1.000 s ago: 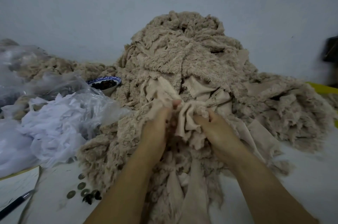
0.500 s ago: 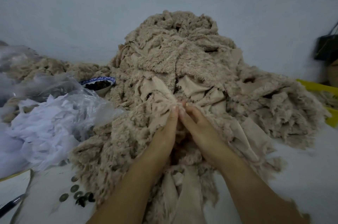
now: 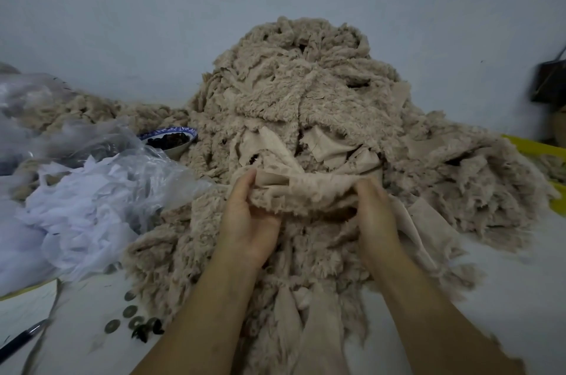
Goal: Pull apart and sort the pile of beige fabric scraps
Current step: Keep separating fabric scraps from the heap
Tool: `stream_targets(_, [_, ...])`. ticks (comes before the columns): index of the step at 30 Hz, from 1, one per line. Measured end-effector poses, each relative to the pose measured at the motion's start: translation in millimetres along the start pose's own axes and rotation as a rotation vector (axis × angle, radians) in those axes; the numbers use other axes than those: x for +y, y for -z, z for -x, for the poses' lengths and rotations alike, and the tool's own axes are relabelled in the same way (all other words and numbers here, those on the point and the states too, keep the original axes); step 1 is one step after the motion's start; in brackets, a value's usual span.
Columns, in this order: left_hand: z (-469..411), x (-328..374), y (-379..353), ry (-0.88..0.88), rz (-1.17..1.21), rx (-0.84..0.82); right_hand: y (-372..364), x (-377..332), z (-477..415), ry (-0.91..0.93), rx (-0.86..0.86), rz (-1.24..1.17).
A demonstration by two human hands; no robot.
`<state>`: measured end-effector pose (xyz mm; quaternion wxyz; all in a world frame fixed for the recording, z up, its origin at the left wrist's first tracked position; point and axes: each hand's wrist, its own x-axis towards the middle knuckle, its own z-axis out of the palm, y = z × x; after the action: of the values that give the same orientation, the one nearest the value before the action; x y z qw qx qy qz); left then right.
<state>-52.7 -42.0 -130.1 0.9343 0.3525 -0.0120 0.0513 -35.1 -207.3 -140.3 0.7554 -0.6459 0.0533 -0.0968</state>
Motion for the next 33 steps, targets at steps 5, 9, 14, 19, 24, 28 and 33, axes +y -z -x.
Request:
stream_targets(5, [6.0, -12.8, -4.1, 0.020, -0.225, -0.037, -12.8, -4.9, 22.3, 0.438, -0.326, 0.325])
stream_targets(9, [12.2, -15.4, -7.4, -0.011, -0.403, -0.049, -19.8, 1.6, 23.2, 0.528, -0.326, 0.654])
stream_targets(14, [11.9, -15.6, -12.9, 0.059, -0.304, -0.054, -15.9, 2.4, 14.7, 0.488, -0.263, 0.532])
stream_targets(19, [0.5, 0.3, -2.9, 0.115, 0.186, 0.056, -13.7, -1.9, 9.3, 0.234, -0.213, 0.196])
stream_targets(24, [3.1, 2.2, -3.8, 0.126, 0.030, -0.021, -8.0, -3.3, 8.3, 0.184, -0.251, 0.139])
stream_targets(28, [7.7, -5.4, -6.8, 0.160, -0.191, -0.100, -7.2, -1.9, 11.8, 0.190, -0.237, 0.212])
stream_targets(33, [6.5, -17.4, -5.7, 0.161, -0.269, -0.098, -8.3, -2.9, 11.8, 0.146, -0.210, 0.159])
